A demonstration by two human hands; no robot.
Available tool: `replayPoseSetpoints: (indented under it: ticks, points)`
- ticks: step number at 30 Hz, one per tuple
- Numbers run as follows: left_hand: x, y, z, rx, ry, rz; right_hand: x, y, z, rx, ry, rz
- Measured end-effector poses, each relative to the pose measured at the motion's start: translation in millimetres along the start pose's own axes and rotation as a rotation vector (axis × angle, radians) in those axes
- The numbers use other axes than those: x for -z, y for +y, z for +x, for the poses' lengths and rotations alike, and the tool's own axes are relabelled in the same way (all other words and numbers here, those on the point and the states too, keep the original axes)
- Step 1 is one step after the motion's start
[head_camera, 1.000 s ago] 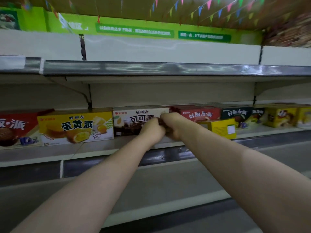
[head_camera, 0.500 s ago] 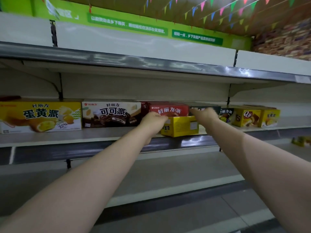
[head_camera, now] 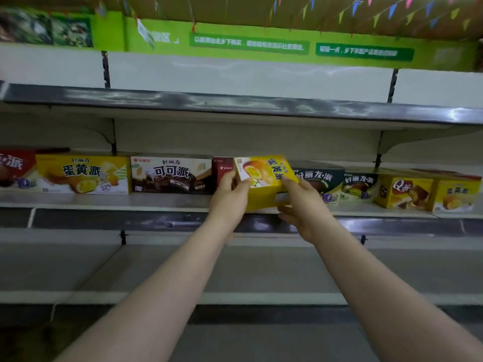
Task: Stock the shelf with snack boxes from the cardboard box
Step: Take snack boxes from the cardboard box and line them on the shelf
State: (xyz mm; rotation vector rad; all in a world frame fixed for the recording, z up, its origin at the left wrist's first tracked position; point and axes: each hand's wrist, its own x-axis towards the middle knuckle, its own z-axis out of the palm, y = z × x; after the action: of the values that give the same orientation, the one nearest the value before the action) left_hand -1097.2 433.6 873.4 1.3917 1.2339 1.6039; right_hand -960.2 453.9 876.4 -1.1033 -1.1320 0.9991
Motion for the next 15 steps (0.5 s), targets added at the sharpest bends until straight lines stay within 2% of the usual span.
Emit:
replayPoseSetpoints:
  ticks: [3,7,15]
  points:
    - [5.7,-12.6,-54.9,0.087,-0.069,-0.313,17.8,26.8,-50.0,0.048,-0.055,0.173]
    - [19.3,-44.7,-136.6,0.176,-0.121,-0.503,42.2,71.2,-132.5,-0.010,-0.050,0.305]
    - [55.2,-79.3,-245.4,0.296,-0.266,-0.468,81.6,118.7,-261.3,-0.170,-0.058,0.267]
